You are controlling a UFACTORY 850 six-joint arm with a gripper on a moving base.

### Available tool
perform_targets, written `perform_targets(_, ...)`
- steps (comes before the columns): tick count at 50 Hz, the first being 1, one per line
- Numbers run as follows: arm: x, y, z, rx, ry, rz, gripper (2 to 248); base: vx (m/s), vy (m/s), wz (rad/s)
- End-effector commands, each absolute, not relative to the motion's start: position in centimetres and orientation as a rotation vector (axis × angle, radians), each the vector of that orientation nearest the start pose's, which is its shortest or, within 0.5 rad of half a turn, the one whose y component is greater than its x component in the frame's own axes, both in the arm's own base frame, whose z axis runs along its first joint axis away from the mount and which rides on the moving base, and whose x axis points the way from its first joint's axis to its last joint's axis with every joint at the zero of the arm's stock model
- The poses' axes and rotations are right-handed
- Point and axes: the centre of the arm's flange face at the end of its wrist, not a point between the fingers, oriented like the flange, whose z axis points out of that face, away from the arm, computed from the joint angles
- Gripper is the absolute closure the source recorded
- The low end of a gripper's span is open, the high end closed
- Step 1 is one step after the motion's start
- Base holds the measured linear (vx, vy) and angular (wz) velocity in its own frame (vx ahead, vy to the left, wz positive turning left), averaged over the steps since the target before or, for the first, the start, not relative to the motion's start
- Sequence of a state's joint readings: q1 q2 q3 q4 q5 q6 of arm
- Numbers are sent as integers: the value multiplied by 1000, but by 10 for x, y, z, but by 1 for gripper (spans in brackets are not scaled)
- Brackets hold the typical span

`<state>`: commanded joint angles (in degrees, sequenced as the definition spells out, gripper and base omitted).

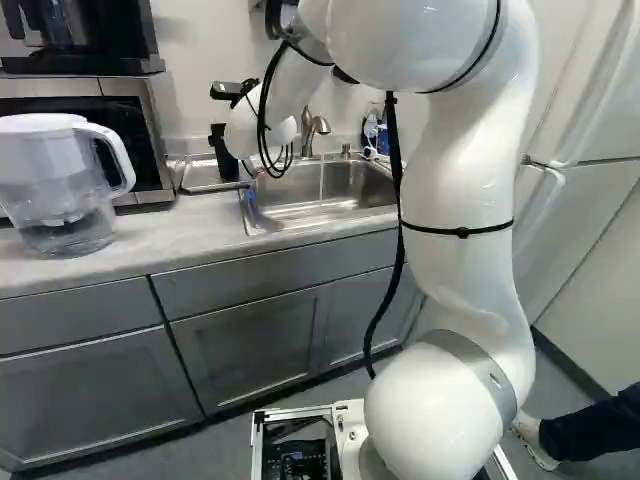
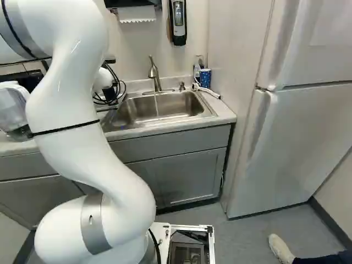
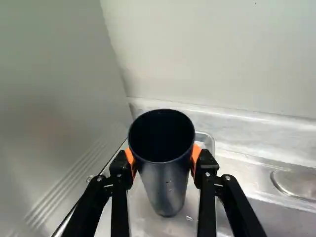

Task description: Rinse the cup and place it in the tray

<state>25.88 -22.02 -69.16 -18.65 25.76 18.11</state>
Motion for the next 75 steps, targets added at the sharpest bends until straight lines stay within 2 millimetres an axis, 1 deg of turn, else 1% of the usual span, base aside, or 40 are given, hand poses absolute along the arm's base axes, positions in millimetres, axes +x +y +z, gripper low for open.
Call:
perform_targets(3,575,293,518,-2193,-597,-1558,126,0,0,0)
perform_targets(4,575,293,518,-2193,-597,-1558,112,0,0,0)
perform_targets(8,575,293,518,-2193,-597,-1558,112,0,0,0)
perform_targets(9,575,293,518,-2193,-597,-1558,79,0,0,0)
perform_targets(13,575,293,518,-2193,-597,-1558,79,0,0,0)
perform_targets(14,575,293,518,-2193,-597,-1558,44,0,0,0)
perform_targets(19,575,293,518,-2193,-597,-1558,44,0,0,0)
perform_targets(20,575,293,518,-2193,-597,-1558,8,0,0,0)
perform_targets(24,575,293,518,-2192,-597,-1559,8,0,0,0)
perform_targets(25,575,293,519,-2191,-597,-1560,3,0,0,0)
perform_targets(32,574,293,525,-2182,-596,-1571,3,0,0,0)
perform_targets(62,571,291,559,-2130,-588,-1629,3,0,0,0)
perform_targets(75,570,289,575,-2110,-548,-1652,3,0,0,0)
